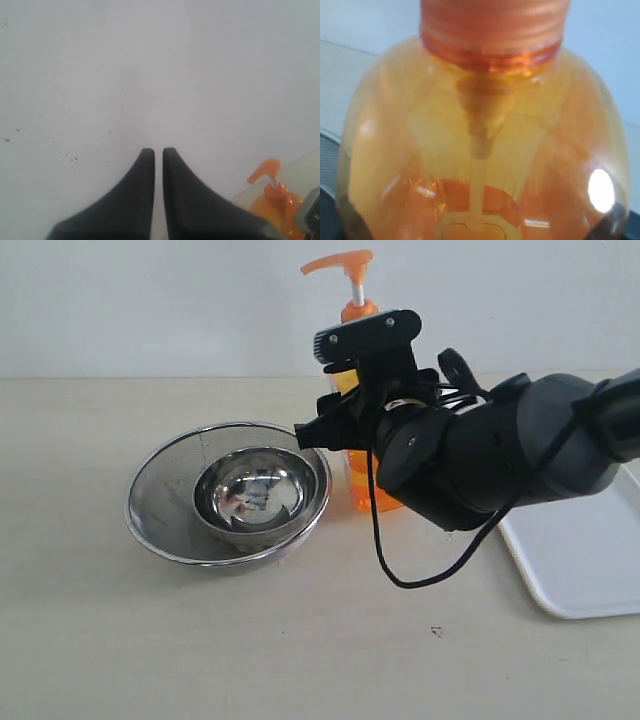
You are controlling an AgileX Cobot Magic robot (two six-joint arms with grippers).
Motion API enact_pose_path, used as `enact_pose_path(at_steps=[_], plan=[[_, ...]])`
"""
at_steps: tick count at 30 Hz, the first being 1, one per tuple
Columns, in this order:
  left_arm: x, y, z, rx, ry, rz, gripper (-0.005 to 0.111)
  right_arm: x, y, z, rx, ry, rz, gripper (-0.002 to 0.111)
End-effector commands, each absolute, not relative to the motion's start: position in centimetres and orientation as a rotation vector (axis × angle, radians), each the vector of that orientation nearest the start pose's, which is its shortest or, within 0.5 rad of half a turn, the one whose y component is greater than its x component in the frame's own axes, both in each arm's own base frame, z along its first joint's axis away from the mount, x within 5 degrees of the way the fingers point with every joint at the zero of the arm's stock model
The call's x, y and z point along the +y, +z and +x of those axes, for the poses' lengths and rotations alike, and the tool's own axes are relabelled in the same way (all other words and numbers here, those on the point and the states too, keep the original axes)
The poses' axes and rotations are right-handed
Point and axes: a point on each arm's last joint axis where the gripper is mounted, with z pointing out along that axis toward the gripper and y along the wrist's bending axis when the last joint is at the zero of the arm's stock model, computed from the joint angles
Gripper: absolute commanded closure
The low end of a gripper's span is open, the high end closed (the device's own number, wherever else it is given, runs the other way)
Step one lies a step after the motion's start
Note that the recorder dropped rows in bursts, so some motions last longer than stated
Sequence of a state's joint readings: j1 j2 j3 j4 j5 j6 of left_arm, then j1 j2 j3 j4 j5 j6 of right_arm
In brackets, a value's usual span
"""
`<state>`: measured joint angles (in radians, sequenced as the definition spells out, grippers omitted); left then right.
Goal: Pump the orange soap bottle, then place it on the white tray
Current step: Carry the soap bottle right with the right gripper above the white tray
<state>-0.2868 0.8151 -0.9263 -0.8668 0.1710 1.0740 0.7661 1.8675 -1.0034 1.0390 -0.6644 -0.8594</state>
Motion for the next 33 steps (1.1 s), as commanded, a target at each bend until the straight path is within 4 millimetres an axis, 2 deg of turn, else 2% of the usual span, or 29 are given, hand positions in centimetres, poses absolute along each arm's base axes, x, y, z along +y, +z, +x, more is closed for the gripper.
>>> enact_pose_path(at_steps=[1, 9, 16, 21, 33], plan=[[-5.9, 42.1, 15.5, 1.45, -0.188, 0.462, 0.102, 22.6, 22.2, 31.1, 1.765, -0.008, -0.251, 0.108], [-6.0, 41.4, 15.6, 1.473, -0.191, 0.47, 0.102, 21.3, 26.3, 30.1, 1.69, -0.025, -0.214, 0.108], [-6.0, 41.4, 15.6, 1.473, -0.191, 0.47, 0.102, 18.9, 29.1, 29.0, 1.693, -0.182, -0.147, 0.108], [-6.0, 41.4, 15.6, 1.473, -0.191, 0.47, 0.102, 17.7, 30.0, 28.2, 1.704, -0.255, -0.155, 0.108], [-6.0, 41.4, 15.6, 1.473, -0.191, 0.47, 0.102, 13.3, 31.1, 25.4, 1.702, -0.243, -0.101, 0.108]])
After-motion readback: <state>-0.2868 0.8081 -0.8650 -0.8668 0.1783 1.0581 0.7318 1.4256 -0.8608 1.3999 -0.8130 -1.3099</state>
